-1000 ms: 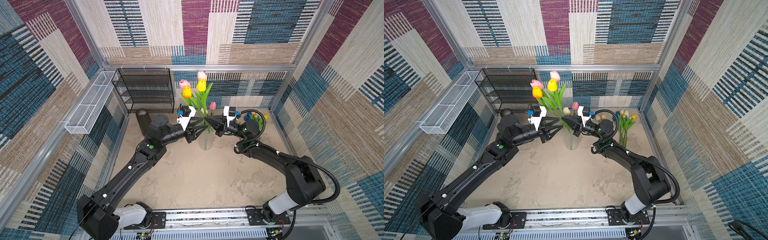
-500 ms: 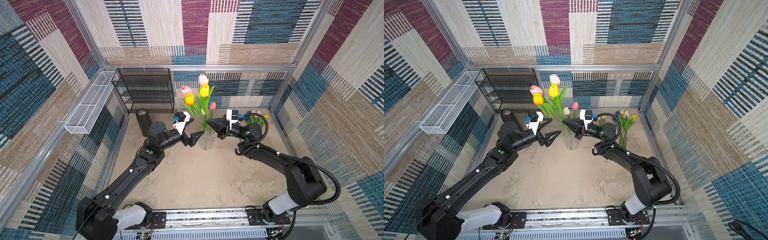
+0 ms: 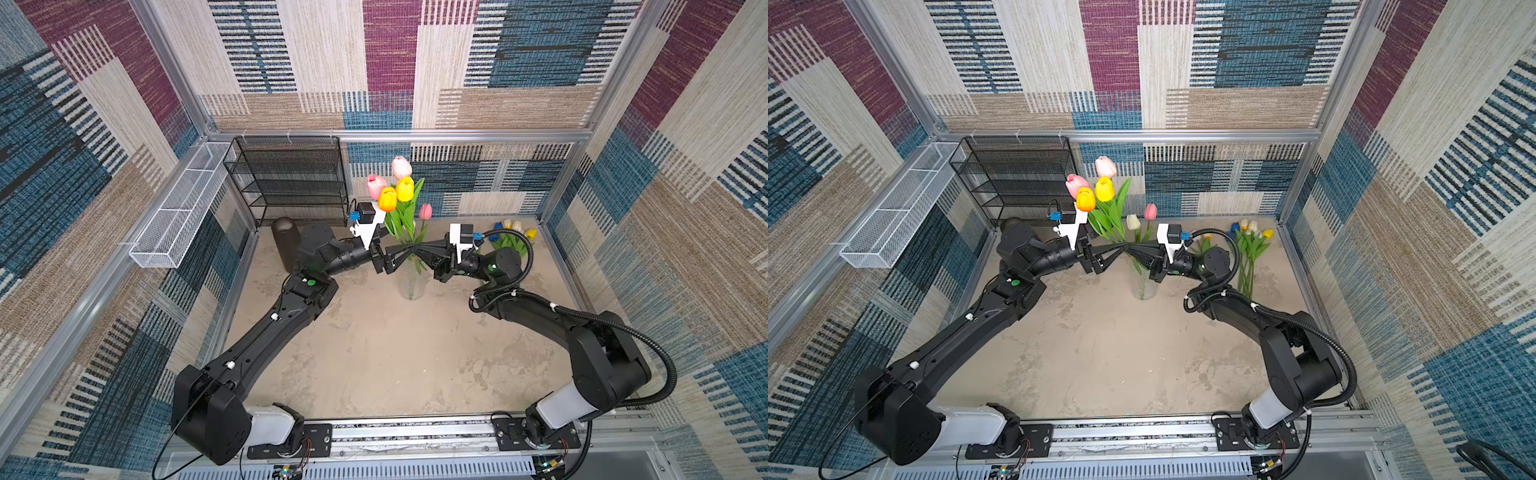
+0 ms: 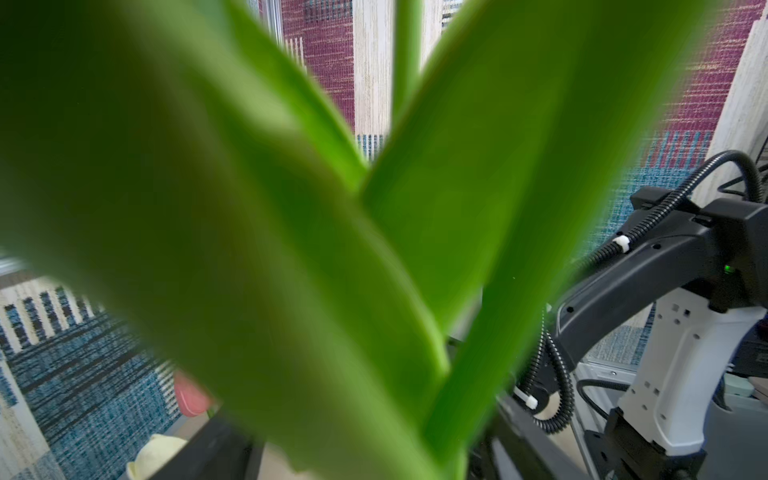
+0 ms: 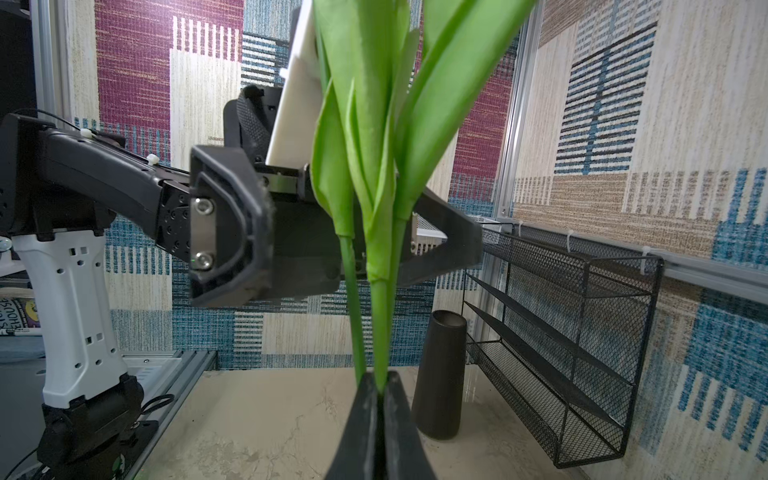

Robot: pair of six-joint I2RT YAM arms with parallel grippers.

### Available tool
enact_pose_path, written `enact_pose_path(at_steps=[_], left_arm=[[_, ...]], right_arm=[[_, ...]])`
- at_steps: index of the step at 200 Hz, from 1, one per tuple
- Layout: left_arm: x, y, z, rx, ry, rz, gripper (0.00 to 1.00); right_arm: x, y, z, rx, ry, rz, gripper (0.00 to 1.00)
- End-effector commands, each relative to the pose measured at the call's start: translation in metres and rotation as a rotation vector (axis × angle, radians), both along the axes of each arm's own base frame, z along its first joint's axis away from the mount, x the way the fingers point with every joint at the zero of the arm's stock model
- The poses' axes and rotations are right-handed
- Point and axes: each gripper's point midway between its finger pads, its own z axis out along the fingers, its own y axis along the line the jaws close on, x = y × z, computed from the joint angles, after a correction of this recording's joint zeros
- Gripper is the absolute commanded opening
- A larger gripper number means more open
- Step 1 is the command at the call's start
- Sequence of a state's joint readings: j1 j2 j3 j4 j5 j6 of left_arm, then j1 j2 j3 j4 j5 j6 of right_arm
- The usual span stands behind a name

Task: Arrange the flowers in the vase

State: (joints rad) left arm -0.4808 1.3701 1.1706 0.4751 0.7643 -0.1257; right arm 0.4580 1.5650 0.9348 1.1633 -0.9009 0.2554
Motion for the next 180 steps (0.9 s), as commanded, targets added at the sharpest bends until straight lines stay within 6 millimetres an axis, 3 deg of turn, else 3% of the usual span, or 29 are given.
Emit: enact_pose_path(at_steps=[1,52,98,152,180], left_arm=[[0.001,-0.004,0.008,-0.025,0.003,-0.026,0.77],[0.004,-0.010,0.009,-0.028,0.020,-0.046,0.52],[0.003,-0.018,0.005,-0.017,0.042,-0.074,0.39],[0.007,-0.018,0.007,-0.014,0.040,-0.048,0.00],[0.009,-0.018,0.011,-0.010,0.037,-0.039,0.00]], right_arm=[[-0.006,0.000,0.009,0.020,-0.063,0.008,0.00],[0.001,0.005,0.007,0.017,-0.049,-0.003,0.00],[0.011,0.014,0.003,-0.001,-0.027,-0.015,0.00],[0.019,0.015,0.003,-0.001,-0.010,-0.051,0.00],[0.015,0.009,0.012,0.017,-0.018,-0.084,0.18]])
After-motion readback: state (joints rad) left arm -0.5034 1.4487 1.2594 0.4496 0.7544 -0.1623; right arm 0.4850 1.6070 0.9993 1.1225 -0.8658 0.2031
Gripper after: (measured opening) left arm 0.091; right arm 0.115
